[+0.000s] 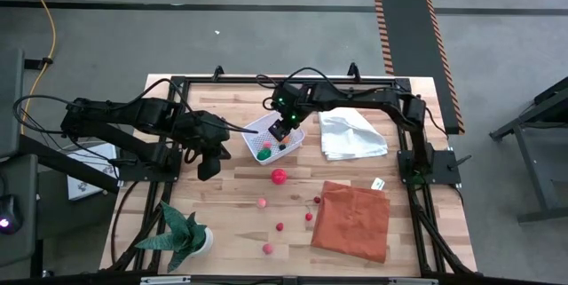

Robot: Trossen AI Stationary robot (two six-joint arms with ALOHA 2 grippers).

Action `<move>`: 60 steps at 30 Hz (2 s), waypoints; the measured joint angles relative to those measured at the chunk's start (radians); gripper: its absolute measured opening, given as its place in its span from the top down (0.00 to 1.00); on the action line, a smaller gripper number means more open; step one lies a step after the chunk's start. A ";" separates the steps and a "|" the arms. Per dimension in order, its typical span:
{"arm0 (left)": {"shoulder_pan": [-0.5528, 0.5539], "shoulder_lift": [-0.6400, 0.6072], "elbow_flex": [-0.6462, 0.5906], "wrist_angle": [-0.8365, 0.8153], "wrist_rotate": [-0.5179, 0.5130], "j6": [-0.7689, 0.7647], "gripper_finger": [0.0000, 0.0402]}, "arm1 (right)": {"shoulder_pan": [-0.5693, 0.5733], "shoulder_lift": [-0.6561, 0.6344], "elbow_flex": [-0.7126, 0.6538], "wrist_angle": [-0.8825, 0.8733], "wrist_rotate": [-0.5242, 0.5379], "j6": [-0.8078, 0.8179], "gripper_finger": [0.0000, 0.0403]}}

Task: Pick and placing Produce into tupperware
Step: Put the top red cherry in the basket

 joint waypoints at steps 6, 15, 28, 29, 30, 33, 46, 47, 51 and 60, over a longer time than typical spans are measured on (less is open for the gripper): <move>0.000 0.000 0.000 0.000 0.000 0.003 0.99 | 0.000 0.001 0.000 -0.011 0.007 -0.013 0.78; 0.000 0.000 0.000 -0.001 0.000 0.002 0.99 | 0.000 0.001 0.000 -0.015 0.007 -0.021 0.78; 0.000 0.000 0.000 -0.001 0.000 0.002 0.99 | 0.000 0.001 0.000 -0.015 0.007 -0.036 0.78; 0.000 0.000 0.000 -0.001 0.000 0.002 0.99 | 0.000 0.001 0.000 -0.015 0.007 -0.037 0.78; 0.000 0.000 0.000 -0.001 0.000 0.002 0.99 | 0.000 0.001 0.000 -0.014 0.007 -0.039 0.78; 0.000 0.000 0.000 -0.001 0.000 0.002 0.99 | 0.000 0.001 0.000 -0.014 0.007 -0.041 0.78; 0.000 0.000 0.000 -0.001 0.000 0.002 0.99 | 0.000 0.000 0.000 -0.013 0.026 -0.066 0.63; 0.000 0.000 0.000 -0.001 0.000 0.002 0.99 | 0.000 0.000 0.000 -0.012 0.026 -0.066 0.63; 0.000 0.000 0.000 -0.001 0.000 0.002 0.99 | 0.000 0.000 0.000 -0.011 0.026 -0.066 0.63; 0.000 0.000 0.000 -0.001 0.000 0.002 0.99 | 0.000 0.000 0.000 0.014 0.025 -0.063 0.63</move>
